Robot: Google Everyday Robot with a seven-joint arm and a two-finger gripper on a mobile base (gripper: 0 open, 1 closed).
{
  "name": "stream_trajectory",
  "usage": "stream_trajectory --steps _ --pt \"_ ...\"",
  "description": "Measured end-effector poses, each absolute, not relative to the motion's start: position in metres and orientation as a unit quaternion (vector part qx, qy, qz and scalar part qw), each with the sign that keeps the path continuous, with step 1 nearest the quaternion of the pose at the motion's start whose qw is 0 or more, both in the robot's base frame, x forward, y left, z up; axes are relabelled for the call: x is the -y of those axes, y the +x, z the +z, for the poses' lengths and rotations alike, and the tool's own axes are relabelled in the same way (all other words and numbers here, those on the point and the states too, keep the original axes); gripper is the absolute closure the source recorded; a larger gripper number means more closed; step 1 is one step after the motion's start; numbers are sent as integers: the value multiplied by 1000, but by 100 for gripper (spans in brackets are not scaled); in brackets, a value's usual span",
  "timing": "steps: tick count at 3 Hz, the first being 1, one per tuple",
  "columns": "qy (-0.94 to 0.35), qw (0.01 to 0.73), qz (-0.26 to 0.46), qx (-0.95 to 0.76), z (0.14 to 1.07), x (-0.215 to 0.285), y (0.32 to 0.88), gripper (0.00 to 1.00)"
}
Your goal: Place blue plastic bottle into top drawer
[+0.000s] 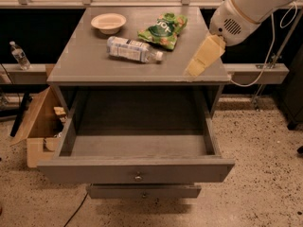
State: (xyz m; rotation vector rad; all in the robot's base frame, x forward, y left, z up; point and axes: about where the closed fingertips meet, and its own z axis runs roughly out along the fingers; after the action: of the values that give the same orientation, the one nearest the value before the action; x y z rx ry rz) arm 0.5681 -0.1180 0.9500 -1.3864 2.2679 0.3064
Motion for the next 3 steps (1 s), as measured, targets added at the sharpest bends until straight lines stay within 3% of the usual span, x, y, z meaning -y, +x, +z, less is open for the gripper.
stream_trajectory --steps 1,3 --pt "-507 235 118 -821 948 110 575 0" --pt "-517 246 100 -814 934 39 653 0"
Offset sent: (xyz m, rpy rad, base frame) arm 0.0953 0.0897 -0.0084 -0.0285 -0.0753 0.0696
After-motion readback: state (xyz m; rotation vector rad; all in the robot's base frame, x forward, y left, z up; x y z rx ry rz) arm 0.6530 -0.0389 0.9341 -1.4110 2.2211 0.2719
